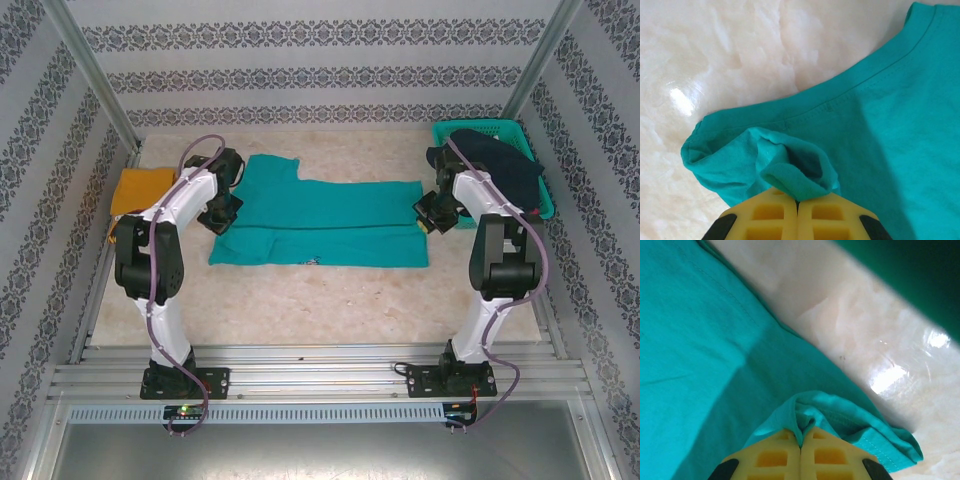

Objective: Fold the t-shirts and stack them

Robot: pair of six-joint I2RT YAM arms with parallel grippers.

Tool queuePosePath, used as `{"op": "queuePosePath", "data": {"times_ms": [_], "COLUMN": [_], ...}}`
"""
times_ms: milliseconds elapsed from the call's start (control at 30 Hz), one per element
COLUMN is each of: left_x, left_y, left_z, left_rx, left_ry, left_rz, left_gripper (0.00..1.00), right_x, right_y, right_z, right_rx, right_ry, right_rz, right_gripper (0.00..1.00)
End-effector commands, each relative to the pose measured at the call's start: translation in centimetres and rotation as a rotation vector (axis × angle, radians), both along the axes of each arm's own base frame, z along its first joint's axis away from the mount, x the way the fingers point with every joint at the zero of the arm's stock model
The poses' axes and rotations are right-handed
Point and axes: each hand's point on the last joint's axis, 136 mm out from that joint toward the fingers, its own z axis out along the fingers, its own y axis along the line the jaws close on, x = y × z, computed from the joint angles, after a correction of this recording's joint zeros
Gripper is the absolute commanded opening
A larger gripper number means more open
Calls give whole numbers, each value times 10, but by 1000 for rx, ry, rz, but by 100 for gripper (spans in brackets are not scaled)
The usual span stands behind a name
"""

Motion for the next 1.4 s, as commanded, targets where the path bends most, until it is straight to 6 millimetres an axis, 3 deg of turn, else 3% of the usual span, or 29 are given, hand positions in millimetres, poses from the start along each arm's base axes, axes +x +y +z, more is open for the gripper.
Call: {"op": "queuePosePath", "data": {"times_ms": [0,400,467,500,567,633,767,867,1033,1100,1200,1367], "left_x": [-2,7,7,7,8,11,16,15,-5,-16,-28,-30], "left_y": [6,6,6,5,5,4,1,-6,-21,-26,-34,-49], "left_z": [-3,-16,-18,-19,-18,-15,-8,-1,-4,-9,-17,-35], "left_rx": [10,3,1,-2,-9,-13,-31,-54,-104,-131,-168,-255], "left_ry": [43,76,80,80,72,52,12,-14,-14,-14,-20,-45], "left_rz": [-2,-6,-2,0,7,7,-9,-32,-14,17,56,105], "left_gripper": [0,0,0,4,23,39,63,74,76,84,84,76], "right_x": [1,18,23,24,28,31,27,22,15,11,6,4], "right_y": [0,1,3,4,6,6,11,21,54,70,90,97], "right_z": [-7,-21,-21,-20,-13,-3,15,25,33,31,27,29], "right_rx": [-22,-17,1,2,0,-14,-28,-25,-22,-14,-17,-47], "right_ry": [42,60,52,46,8,-37,-108,-149,-209,-221,-222,-210], "right_rz": [36,52,63,69,97,125,186,246,366,408,475,533], "right_gripper": [0,0,9,18,41,52,61,64,66,66,67,67]}}
